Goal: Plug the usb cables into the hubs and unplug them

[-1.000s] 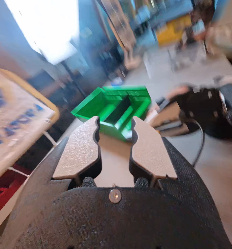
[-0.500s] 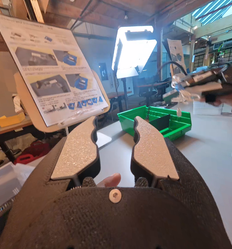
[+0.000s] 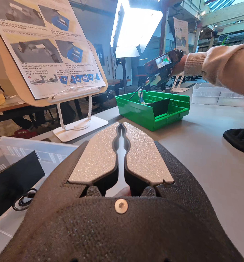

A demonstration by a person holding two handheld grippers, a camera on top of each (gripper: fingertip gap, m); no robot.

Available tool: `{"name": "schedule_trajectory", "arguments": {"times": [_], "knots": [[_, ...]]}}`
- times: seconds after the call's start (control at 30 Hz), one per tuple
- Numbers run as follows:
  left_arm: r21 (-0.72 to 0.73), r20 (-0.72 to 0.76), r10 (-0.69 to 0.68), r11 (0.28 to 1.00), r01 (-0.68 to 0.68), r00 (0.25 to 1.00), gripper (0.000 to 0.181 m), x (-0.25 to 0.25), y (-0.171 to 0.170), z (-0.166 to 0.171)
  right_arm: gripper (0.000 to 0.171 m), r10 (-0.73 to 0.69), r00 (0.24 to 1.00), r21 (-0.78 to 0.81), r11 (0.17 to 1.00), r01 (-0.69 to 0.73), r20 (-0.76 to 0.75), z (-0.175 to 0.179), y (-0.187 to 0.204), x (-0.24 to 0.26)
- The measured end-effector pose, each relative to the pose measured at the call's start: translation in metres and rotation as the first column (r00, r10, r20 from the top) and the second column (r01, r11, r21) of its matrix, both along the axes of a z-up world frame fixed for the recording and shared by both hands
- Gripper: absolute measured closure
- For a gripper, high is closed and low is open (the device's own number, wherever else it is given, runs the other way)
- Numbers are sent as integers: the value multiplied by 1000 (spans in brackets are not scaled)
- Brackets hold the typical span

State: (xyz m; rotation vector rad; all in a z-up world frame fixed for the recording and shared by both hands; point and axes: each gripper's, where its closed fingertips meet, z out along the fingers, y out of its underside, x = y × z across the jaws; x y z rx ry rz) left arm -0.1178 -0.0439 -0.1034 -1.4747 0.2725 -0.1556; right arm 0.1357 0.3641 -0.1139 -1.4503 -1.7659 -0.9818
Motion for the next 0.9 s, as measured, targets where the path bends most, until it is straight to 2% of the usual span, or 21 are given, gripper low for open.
{"name": "schedule_trajectory", "arguments": {"times": [0.1,0.2,0.53,0.77,0.83,0.9], "knots": [[-23,-32,6,1000,-7,999,177,0,-1,-9,157,-24,998,-100,995,19,-54,-34,9,-15],[-44,-63,10,999,-12,998,172,0,0,-16,154,-37,988,-173,985,11,-149,-49,10,-31],[-105,-86,11,994,-20,996,154,0,8,-34,132,33,929,-180,978,-106,-368,-17,-17,-51],[-122,-100,30,992,-42,995,147,0,11,-40,127,70,804,-236,938,-255,-591,18,-72,-64],[-131,-116,38,990,-53,993,144,-2,11,-41,127,77,736,-244,916,-318,-672,31,-96,-68],[-141,-156,50,987,-72,987,143,-6,11,-42,127,65,633,-254,881,-400,-772,44,-125,-72]]}}
